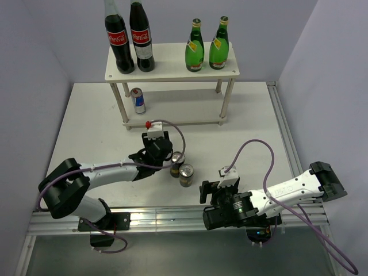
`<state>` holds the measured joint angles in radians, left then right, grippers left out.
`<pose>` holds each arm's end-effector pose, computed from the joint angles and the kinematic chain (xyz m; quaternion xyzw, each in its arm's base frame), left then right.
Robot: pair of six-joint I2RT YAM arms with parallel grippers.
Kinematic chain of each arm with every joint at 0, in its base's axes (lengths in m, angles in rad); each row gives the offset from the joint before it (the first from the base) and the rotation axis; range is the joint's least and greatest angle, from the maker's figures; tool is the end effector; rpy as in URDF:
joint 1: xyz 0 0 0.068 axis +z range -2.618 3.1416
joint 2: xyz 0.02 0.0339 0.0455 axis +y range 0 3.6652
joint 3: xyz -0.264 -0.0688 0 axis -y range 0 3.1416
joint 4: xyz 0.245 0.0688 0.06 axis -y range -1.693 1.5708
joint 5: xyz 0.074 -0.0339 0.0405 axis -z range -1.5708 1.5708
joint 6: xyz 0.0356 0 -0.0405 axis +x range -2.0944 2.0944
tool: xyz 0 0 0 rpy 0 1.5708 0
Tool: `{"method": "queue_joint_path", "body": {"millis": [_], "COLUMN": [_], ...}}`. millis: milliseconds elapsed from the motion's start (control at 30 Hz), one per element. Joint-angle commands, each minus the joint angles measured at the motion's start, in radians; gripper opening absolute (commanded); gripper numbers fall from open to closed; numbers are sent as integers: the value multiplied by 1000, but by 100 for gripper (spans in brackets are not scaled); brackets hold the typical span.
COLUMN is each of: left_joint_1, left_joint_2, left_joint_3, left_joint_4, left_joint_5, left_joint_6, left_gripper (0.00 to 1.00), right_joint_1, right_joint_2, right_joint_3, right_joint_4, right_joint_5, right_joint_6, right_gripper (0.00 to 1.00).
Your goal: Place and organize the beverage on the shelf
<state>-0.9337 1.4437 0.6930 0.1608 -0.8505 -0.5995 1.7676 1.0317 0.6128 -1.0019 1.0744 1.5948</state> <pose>0.1926 -0.2153 0.1979 -0.0580 0.8247 -0.0355 0.5615 0.0021 0.1496 0.2053 -0.0357 0.8568 0.1202 0.5001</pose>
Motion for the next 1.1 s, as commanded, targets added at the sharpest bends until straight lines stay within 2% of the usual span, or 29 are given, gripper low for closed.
{"method": "queue_joint_path", "body": {"millis": [0, 200, 433, 800, 1067], "left_joint_1": [56, 180, 305, 383, 401], "left_joint_2": [-23, 101, 286, 478, 543], "left_joint_3": [89, 223, 375, 568, 661], "left_joint_4": [181, 279, 345, 344, 258], "left_joint_5": [22, 87, 202, 219, 188], "left_joint_6": [135, 245, 288, 302, 288], "left_gripper": [0, 0, 0, 0, 1], "right_joint_1": [13, 27, 39, 43, 47], "right_joint_2": [10, 27, 42, 60, 83], "right_joint_3": [22, 30, 38, 45, 56], "right_joint_4": [-36, -66, -84, -95, -119], "right_joint_5": [64, 71, 75, 79, 82], "right_joint_6": [59, 94, 114, 126, 154], "right_gripper": [99, 99, 99, 99, 99]}}
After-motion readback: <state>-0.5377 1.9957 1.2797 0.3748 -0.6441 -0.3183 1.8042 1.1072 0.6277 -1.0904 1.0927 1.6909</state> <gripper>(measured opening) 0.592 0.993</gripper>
